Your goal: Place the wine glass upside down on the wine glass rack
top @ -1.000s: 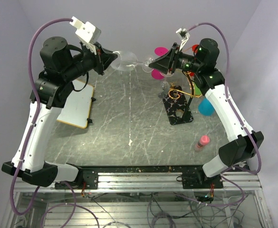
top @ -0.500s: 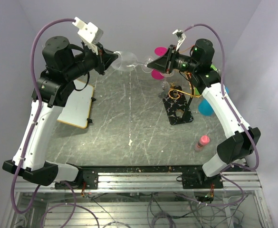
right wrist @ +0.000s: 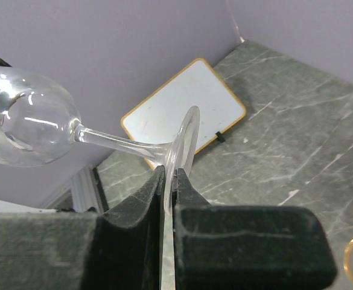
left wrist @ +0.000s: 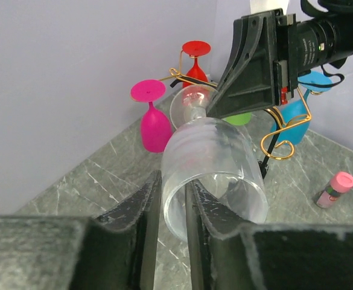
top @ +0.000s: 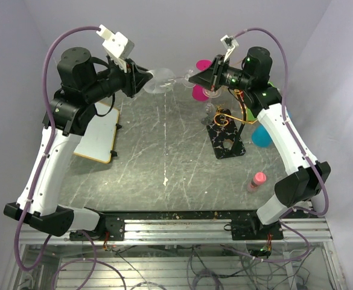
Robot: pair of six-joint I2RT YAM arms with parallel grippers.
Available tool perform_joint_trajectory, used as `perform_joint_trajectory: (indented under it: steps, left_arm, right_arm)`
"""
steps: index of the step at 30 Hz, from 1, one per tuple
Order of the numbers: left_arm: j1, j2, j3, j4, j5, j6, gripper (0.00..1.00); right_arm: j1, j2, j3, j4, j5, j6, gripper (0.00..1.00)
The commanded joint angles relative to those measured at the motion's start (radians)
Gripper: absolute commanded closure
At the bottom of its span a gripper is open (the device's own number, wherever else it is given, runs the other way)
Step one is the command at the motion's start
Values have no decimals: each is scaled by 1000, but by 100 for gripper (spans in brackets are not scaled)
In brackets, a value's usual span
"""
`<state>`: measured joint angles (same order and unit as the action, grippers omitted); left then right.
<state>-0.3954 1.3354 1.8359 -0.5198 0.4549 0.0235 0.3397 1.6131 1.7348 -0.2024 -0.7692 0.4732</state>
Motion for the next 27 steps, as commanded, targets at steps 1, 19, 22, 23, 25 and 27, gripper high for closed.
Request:
perform_joint_trajectory:
  steps: [1, 19, 22, 23, 25, 27]
  left_arm:
    - [-3, -25, -9, 70, 66, -28, 64]
    - [36, -242, -139, -100, -115, 208, 15]
    - [55, -285, -192, -114, -155, 240, 11]
    - [61, -298, -212, -118, -169, 252, 9]
    - [72, -320, -251, -129, -197, 287, 6]
    - [87, -332, -286, -146, -234, 306, 4]
  right_arm:
    - [-7, -19, 50, -37, 42, -110, 100]
    - [-75, -154, 147, -380, 68, -734, 100]
    - [-73, -199, 132, -482, 54, -876, 100]
    - [-72, -216, 119, -517, 48, -916, 100]
    - [-71, -253, 89, -567, 41, -980, 100]
    - [-70, -291, 56, -612, 46, -1047, 100]
